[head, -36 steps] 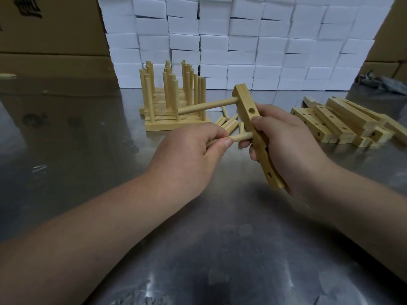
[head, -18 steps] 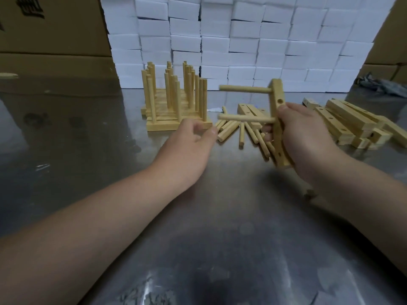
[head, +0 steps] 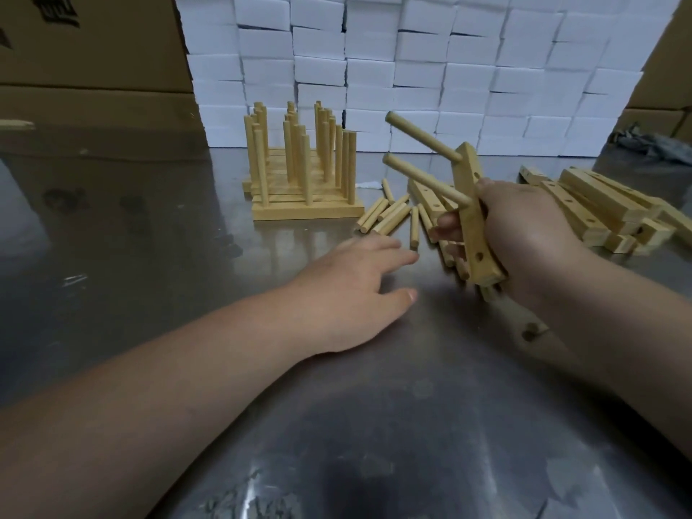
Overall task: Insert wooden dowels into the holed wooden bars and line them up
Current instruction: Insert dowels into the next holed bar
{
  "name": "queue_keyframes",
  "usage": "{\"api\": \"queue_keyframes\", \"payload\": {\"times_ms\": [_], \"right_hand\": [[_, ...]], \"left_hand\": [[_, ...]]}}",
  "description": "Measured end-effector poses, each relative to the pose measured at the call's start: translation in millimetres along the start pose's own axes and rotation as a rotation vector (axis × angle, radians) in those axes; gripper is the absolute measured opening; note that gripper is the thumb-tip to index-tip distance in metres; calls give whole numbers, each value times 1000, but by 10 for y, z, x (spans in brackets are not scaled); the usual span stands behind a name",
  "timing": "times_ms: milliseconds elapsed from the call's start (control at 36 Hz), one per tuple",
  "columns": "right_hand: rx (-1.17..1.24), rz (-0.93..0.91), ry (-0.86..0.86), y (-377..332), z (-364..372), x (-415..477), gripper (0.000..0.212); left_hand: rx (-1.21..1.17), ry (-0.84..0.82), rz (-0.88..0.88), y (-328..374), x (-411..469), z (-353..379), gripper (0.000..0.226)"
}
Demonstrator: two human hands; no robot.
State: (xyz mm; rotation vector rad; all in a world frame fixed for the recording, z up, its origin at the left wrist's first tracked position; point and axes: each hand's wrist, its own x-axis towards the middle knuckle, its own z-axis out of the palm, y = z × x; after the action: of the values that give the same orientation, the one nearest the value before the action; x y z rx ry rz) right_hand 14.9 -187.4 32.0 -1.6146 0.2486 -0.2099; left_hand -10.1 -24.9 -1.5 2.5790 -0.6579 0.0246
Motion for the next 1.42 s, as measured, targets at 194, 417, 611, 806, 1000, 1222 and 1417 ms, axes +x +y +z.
{"api": "queue_keyframes", "payload": {"times_ms": [194,417,611,806,1000,1222,1417], "right_hand": [[0,48,76,-7,-42,33,27],[186,100,-20,-8,-37,-36,30],[182,148,-127,13,20,-122,34],[281,110,-175,-38,24,-172,30],[278,119,-69,-69,8,-142,26],[223,135,-43,-109,33,-120,41],[197,26,28,-89,-17,-126,22]], "left_hand": [[49,-89,40,33,-9,-5,53],[82,-143,61,73,-37,-26,52],[108,-160,79,91,-46,-25,52],[188,-124,55,97,-42,-14,52],[230,205,-78,80,-18,-38,8],[15,364,-83,77,-37,-97,20],[-123,381,131,143,-144,-108,26]]}}
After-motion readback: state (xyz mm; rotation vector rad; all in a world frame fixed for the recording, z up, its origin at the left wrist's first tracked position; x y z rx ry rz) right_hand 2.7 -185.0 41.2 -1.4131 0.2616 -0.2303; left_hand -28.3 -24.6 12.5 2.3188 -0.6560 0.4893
